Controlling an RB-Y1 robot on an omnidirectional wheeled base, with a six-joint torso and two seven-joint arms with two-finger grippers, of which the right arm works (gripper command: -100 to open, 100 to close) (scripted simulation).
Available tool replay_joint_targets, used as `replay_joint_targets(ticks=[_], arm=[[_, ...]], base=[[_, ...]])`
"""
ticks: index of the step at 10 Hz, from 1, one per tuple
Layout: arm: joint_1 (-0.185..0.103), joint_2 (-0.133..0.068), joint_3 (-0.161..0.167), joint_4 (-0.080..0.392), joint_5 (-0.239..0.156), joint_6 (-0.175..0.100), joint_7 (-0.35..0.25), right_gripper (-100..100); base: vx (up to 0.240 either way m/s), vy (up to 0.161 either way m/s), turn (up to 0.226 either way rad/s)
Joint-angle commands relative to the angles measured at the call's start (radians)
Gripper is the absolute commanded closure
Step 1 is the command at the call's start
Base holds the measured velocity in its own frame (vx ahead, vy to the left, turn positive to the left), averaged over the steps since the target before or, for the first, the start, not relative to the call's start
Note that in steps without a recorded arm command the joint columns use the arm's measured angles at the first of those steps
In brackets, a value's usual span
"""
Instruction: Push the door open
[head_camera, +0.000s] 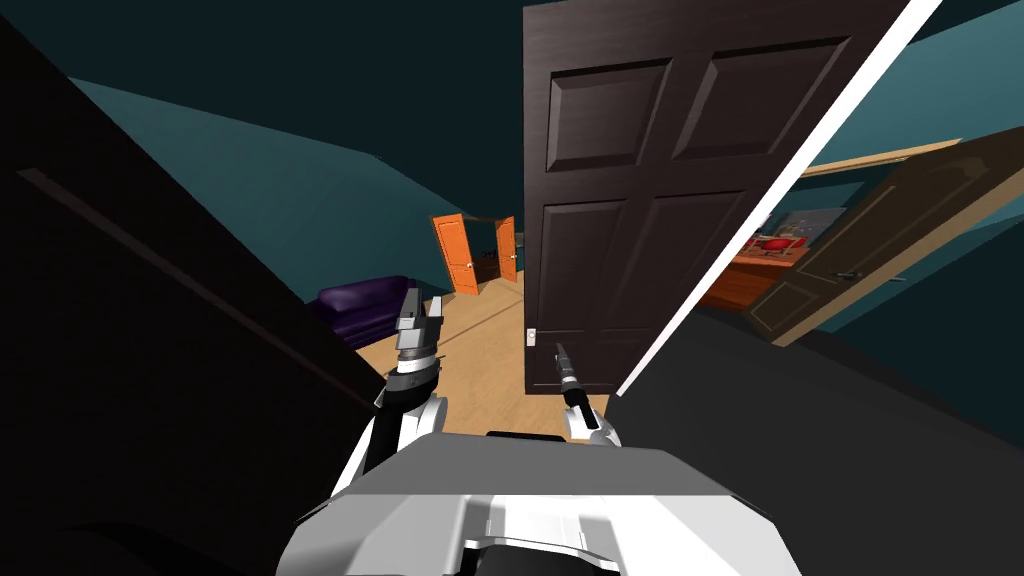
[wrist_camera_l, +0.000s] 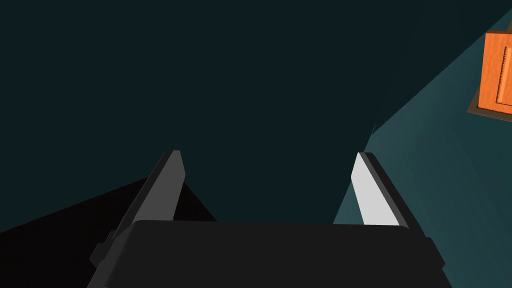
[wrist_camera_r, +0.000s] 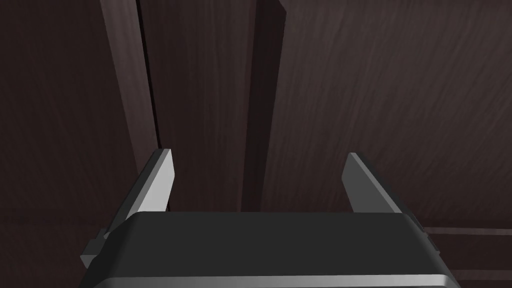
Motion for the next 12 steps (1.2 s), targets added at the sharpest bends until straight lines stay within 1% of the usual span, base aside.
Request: replay_joint_targets(ticks=[1,4,5,6,7,8,9,10,12], arm=[[-0.006,-0.016,-0.006,0.007,-0.001,-0.003,0.004,-100],[-0.006,-0.058,-0.016,0.007,-0.002,-0.003,0.007,-100],[-0.006,-0.075,-0.023,0.006,-0.002,-0.003,0.009,-100],[-0.006,-0.092,-0.032,0.006,-0.002,-0.003,0.012,-100],[-0.005,-0.108,-0.052,0.004,-0.003,-0.004,0.018,-100],[-0.005,-0.105,-0.061,0.003,-0.004,-0.004,0.021,-100],[-0.005,-0.099,-0.068,0.003,-0.004,-0.004,0.023,-100],[-0.005,-0.089,-0.075,0.002,-0.004,-0.004,0.025,-100],[-0.005,-0.052,-0.09,0.001,-0.005,-0.005,0.03,-100]], base=[[0.101,-0.203,0.015],[0.111,-0.168,0.035],[0.101,-0.189,0.042],[0.138,-0.153,0.092],[0.211,-0.072,0.179],[0.155,0.027,0.149],[0.096,0.117,0.016],[0.075,0.168,0.07],[0.037,0.223,0.099]])
